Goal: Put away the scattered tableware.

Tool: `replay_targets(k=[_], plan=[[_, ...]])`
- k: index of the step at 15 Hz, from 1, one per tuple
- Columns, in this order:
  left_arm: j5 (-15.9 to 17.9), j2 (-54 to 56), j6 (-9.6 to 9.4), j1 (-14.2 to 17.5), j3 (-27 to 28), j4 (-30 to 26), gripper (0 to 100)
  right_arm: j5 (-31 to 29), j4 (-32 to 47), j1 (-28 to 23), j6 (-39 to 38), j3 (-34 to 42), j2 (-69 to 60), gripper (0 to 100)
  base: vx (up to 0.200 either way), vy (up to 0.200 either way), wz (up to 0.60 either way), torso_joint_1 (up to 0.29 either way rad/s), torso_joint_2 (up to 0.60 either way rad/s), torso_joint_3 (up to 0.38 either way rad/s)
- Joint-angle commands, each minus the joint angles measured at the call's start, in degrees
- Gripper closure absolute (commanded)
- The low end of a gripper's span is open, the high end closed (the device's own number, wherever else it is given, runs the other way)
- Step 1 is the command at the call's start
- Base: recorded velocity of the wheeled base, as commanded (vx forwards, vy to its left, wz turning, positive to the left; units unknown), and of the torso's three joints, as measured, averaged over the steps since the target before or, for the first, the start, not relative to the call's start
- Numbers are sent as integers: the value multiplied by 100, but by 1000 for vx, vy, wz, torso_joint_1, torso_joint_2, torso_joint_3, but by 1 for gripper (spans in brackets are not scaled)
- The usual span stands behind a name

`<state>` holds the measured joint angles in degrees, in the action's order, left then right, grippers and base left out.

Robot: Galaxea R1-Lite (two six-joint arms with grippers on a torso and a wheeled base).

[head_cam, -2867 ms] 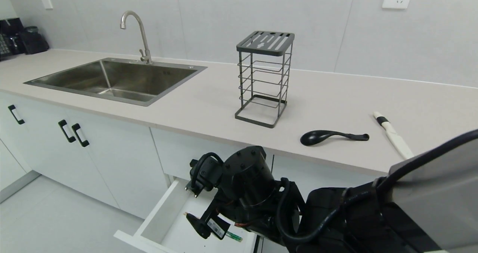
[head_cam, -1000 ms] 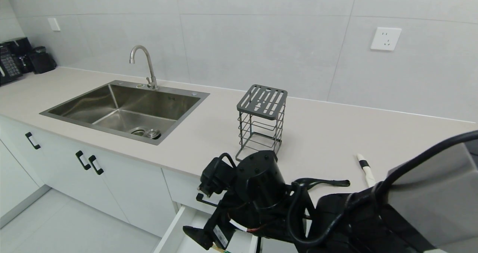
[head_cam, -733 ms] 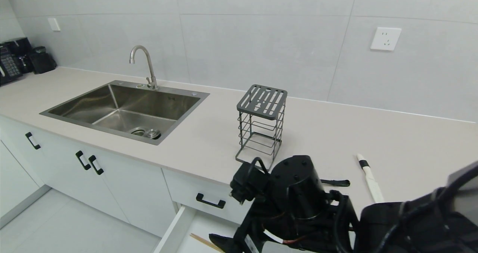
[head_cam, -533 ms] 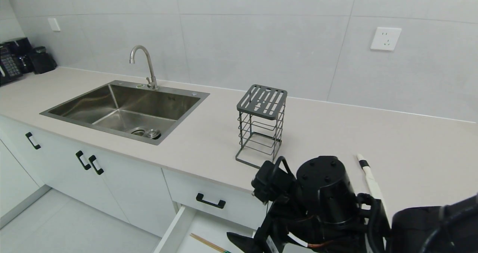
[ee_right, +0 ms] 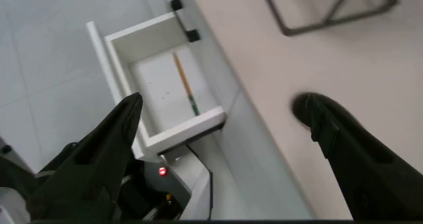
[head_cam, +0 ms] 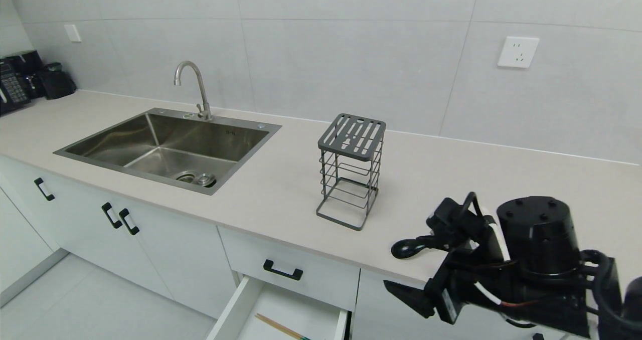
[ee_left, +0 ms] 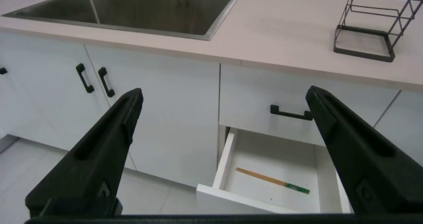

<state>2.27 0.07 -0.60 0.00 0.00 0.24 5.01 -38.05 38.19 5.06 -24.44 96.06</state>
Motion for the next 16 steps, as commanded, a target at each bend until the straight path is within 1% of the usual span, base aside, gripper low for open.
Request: replay_targets(k=[1,2,3,6,7,9,14,15,16], plan=[[2,-7,-2,0,0,2,0,79,104,-497,83,344,-501,0,0,0,0,0,0,0],[2,-7,-2,0,0,2,0,123,192,-717,197,484,-624,0,0,0,0,0,0,0],[2,-7,-2,0,0,2,0,123,245,-813,250,555,-694,0,0,0,0,0,0,0],[2,-7,-2,0,0,2,0,123,333,-1130,294,555,-729,0,0,0,0,0,0,0],[2,-7,-2,0,0,2,0,123,333,-1341,426,537,-676,0,0,0,0,0,0,0],[2,-7,-2,0,0,2,0,123,351,-1604,584,537,-430,0,0,0,0,0,0,0],[2,-7,-2,0,0,2,0,88,351,-1763,707,493,-52,0,0,0,0,0,0,0],[2,-7,-2,0,0,2,0,79,351,-1886,944,229,246,0,0,0,0,0,0,0],[2,-7,-2,0,0,2,0,70,342,-1921,979,27,413,0,0,0,0,0,0,0]])
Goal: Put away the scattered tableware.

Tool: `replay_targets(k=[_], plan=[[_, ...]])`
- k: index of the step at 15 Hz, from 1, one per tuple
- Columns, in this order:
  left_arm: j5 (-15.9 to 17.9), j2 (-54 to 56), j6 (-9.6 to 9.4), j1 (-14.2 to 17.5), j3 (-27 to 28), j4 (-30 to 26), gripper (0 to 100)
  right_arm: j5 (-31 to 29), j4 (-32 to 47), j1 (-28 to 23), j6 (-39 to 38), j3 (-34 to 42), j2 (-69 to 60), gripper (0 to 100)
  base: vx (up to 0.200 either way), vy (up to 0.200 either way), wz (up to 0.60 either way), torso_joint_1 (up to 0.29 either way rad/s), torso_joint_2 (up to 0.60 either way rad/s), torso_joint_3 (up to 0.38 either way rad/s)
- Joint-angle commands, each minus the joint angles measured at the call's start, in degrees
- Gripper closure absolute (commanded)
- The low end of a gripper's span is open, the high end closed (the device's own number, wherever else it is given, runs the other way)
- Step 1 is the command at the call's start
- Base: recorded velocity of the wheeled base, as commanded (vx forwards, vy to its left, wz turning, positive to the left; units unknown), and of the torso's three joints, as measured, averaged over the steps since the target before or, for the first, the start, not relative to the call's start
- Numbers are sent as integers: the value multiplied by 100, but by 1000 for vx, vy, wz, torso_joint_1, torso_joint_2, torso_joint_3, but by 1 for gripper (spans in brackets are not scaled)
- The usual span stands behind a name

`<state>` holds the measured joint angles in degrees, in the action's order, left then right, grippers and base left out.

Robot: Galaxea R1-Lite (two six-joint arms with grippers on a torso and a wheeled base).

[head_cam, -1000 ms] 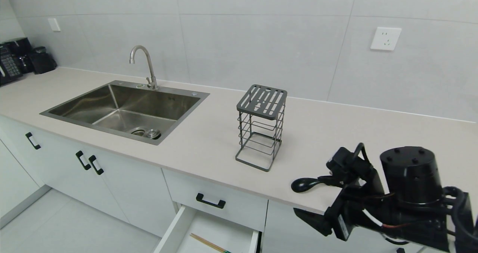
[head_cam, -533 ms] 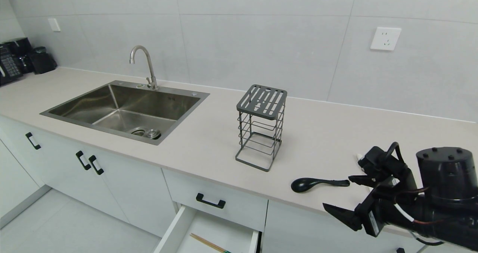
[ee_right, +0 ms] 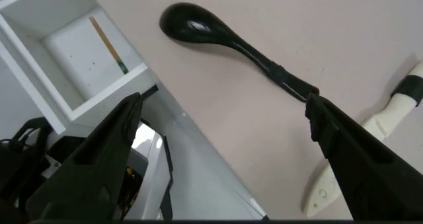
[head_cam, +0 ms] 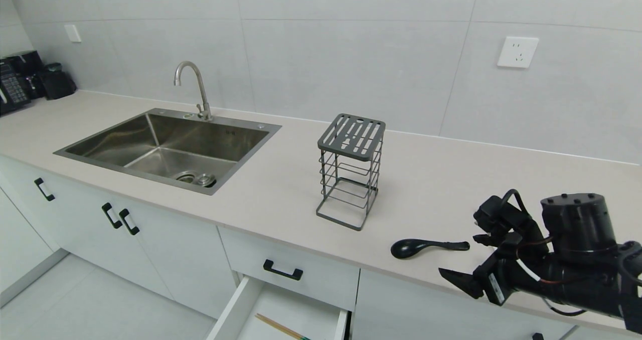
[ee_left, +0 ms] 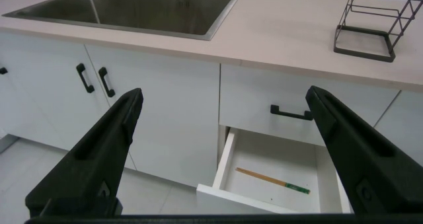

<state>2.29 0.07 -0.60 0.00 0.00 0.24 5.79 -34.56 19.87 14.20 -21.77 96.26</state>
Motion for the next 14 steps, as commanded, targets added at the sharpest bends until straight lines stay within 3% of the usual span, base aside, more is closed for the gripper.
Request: replay_targets(k=[1,4,7,14], plan=[[-1,-7,-2,0,0,2,0,-8,-16,-89,65,-328,491,0,0,0,0,0,0,0],[-1,-7,-2,0,0,2,0,-17,-60,-89,109,-468,842,0,0,0,0,0,0,0],[-1,-7,-2,0,0,2,0,36,-68,-264,909,-723,1238,0,0,0,0,0,0,0],[-1,-7,-2,0,0,2,0,713,-147,-273,953,-1242,1870,0,0,0,0,0,0,0]])
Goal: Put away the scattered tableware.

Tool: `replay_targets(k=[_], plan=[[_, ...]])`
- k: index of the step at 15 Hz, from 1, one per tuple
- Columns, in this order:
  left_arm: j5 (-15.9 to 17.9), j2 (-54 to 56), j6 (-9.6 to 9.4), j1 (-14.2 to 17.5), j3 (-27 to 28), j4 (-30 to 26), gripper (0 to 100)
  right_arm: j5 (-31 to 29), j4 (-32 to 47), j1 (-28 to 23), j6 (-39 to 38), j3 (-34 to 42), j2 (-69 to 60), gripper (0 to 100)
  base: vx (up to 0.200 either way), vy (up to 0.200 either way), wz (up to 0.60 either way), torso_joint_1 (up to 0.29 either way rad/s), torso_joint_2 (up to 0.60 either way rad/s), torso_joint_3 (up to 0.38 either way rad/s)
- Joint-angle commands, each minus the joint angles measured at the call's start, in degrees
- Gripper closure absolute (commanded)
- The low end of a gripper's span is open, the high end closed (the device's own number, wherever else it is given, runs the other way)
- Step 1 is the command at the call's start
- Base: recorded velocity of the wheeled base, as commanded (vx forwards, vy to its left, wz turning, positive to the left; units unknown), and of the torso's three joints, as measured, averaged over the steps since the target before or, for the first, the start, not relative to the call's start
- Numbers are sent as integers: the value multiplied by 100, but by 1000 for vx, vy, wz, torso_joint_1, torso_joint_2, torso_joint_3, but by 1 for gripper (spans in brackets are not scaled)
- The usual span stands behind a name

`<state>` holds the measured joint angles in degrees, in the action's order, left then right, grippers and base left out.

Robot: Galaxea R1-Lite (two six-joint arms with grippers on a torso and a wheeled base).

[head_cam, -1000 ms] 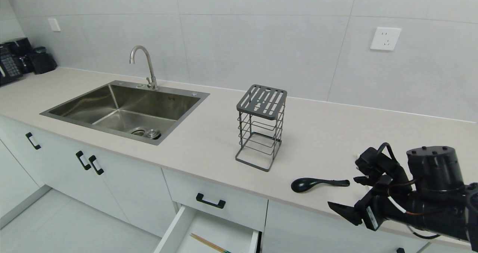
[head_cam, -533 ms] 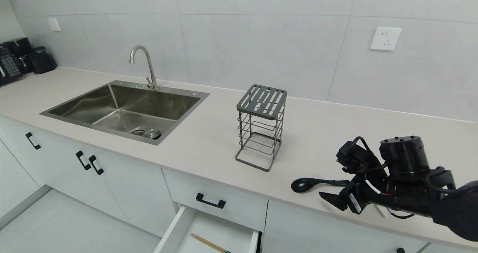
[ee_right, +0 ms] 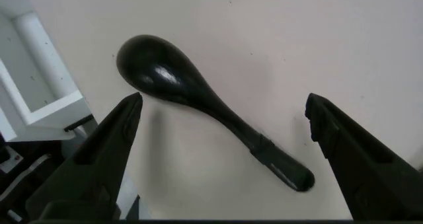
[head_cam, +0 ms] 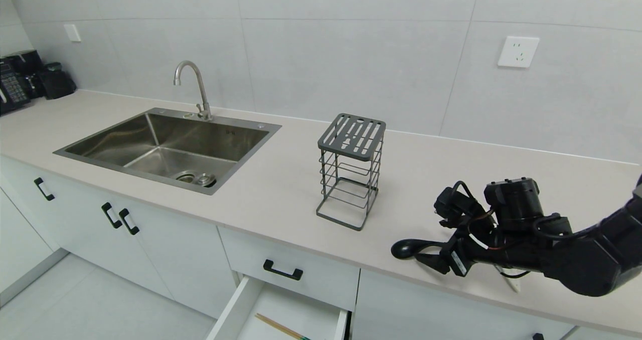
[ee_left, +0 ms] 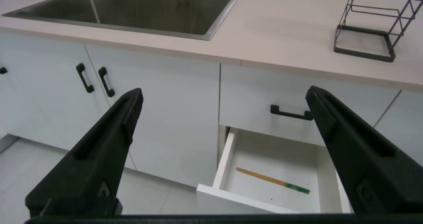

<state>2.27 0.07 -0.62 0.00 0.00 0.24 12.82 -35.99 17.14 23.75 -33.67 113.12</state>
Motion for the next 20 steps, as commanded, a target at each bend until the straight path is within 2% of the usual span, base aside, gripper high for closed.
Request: replay_targets(k=[1,9,10,20], plan=[[2,-7,1,0,0,2,0,45,-5,0,-2,-87,290,0,0,0,0,0,0,0],[2,-7,1,0,0,2,0,308,-14,-158,-46,-430,835,0,0,0,0,0,0,0],[2,-7,1,0,0,2,0,317,-14,-167,-46,-439,844,100,0,0,0,0,0,0],[2,-7,1,0,0,2,0,264,-14,-167,7,-465,712,100,0,0,0,0,0,0]])
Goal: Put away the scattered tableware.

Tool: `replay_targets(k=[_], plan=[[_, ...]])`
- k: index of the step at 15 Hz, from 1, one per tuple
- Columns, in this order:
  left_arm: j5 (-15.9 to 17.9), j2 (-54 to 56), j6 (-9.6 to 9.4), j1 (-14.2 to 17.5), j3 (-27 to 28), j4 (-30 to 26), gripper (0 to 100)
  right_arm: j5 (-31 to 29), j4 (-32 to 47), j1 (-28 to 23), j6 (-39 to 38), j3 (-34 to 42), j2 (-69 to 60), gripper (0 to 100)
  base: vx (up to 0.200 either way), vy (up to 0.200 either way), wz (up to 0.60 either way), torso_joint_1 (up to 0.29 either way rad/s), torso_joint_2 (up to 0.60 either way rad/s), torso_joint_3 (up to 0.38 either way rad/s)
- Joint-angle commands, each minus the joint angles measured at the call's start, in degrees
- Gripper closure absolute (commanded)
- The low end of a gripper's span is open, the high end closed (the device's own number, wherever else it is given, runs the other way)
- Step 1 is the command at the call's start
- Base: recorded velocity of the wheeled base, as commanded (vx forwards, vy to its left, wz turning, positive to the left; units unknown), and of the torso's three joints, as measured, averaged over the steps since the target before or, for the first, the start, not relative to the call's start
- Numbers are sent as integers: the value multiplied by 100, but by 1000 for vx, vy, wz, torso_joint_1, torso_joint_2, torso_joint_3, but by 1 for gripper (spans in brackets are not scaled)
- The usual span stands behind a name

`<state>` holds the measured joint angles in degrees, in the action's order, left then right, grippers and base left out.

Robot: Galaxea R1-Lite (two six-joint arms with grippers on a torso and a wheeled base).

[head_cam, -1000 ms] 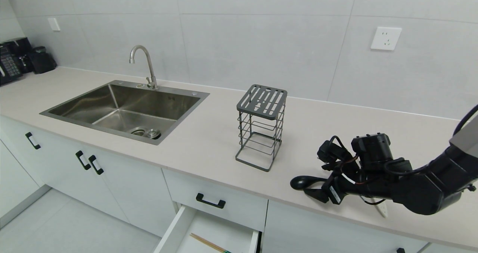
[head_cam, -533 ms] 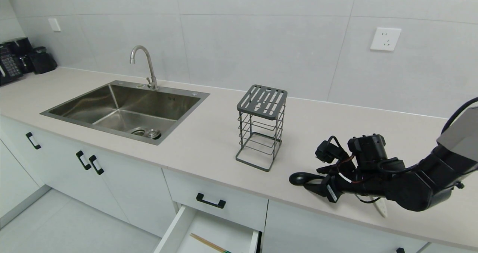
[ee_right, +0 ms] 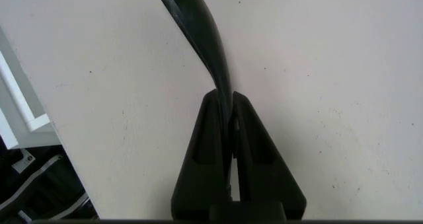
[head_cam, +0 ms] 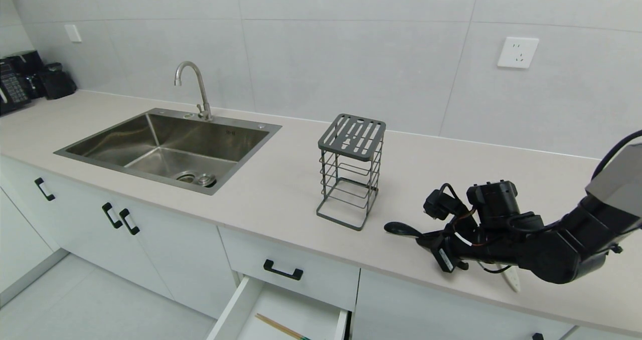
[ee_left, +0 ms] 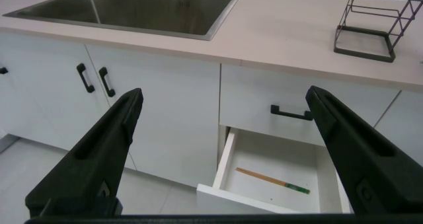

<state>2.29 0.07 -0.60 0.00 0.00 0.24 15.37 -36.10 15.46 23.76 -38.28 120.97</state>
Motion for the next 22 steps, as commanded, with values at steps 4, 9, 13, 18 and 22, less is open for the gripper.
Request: replay_targets(k=[4,9,13,18,22], plan=[[-1,-7,-2,0,0,2,0,10,-3,10,85,-4,-451,100,0,0,0,0,0,0],[-1,-7,-2,0,0,2,0,36,-3,71,349,224,-1128,100,0,0,0,0,0,0],[-1,-7,-2,0,0,2,0,36,-3,151,349,787,-1655,100,0,0,0,0,0,0],[-1,-7,-2,0,0,2,0,-26,-3,1267,76,1358,-2262,100,0,0,0,0,0,0],[-1,-7,-2,0,0,2,0,-17,-11,1812,41,919,-1945,100,0,0,0,0,0,0]])
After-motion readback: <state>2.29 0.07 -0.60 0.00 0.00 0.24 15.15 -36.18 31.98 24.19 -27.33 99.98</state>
